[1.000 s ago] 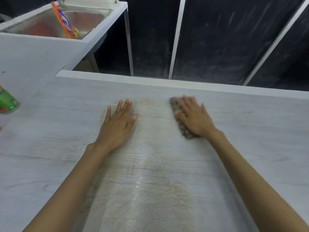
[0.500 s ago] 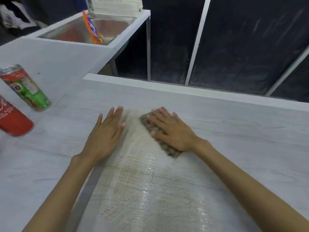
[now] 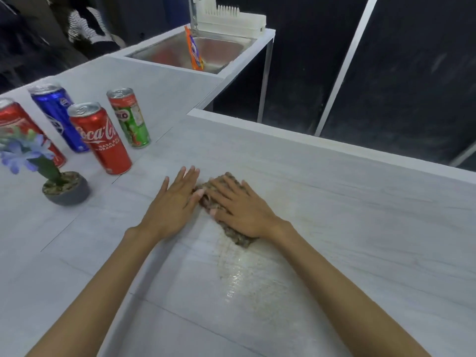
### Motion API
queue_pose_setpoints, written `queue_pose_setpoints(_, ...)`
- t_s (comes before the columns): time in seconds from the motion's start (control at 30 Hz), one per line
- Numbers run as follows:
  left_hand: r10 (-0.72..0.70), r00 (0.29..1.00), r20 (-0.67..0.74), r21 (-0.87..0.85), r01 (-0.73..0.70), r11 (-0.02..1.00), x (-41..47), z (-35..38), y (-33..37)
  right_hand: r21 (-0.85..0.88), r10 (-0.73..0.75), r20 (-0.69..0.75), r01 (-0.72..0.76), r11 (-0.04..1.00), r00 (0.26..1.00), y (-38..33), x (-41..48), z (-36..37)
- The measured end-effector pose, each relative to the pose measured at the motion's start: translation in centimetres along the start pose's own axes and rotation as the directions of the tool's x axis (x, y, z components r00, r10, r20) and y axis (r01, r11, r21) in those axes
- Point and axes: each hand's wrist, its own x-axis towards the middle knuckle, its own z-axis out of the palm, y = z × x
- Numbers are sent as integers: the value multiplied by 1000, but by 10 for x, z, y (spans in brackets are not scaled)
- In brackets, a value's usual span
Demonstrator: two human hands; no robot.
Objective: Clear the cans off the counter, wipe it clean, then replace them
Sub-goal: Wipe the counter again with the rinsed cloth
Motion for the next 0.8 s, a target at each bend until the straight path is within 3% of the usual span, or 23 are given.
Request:
queue_pose_setpoints(0.07, 52, 999, 7, 14, -52, 999, -2, -5, -7, 10, 19, -15, -19, 1000, 1000, 20, -27, -6)
queue_pose_setpoints(0.13, 107, 994, 23, 20, -107, 994, -7, -12, -16, 0, 248, -51, -248, 969, 967, 49, -40, -18)
queue_pose_setpoints(0.2, 145, 989, 38, 17, -146, 989, -12, -20, -28, -5, 518, -89, -520, 854, 851, 64, -35, -28)
queue_pose_setpoints(0.27, 170, 983, 74, 26, -173, 985, -21, -27, -42, -8, 624, -124, -629, 777, 772, 46, -13, -27)
queue_pose_setpoints(0.47, 188, 977, 99, 2, -189, 982, -54, -39, -82, -23, 422, -162, -431, 902, 892, -124, 39, 40)
queue_pose_setpoints(0.6, 277, 957, 81, -17, -277, 961, -77, -38, -88, -30, 451, -237, -471, 882, 860, -160, -24, 58)
queue_pose_setpoints(0.67, 307, 949, 75, -12, -307, 952, -87, -33, -89, -12, 592, -232, -611, 792, 772, -135, -57, 46)
queue_pose_setpoints(0.77, 305, 950, 73, -12, -305, 952, -98, -29, -93, 70, 839, -208, -848, 526, 503, -101, -79, 23)
queue_pose_setpoints(0.8, 304, 950, 66, -7, -305, 952, -100, -27, -95, 85, 869, -211, -878, 472, 447, -99, -73, 20)
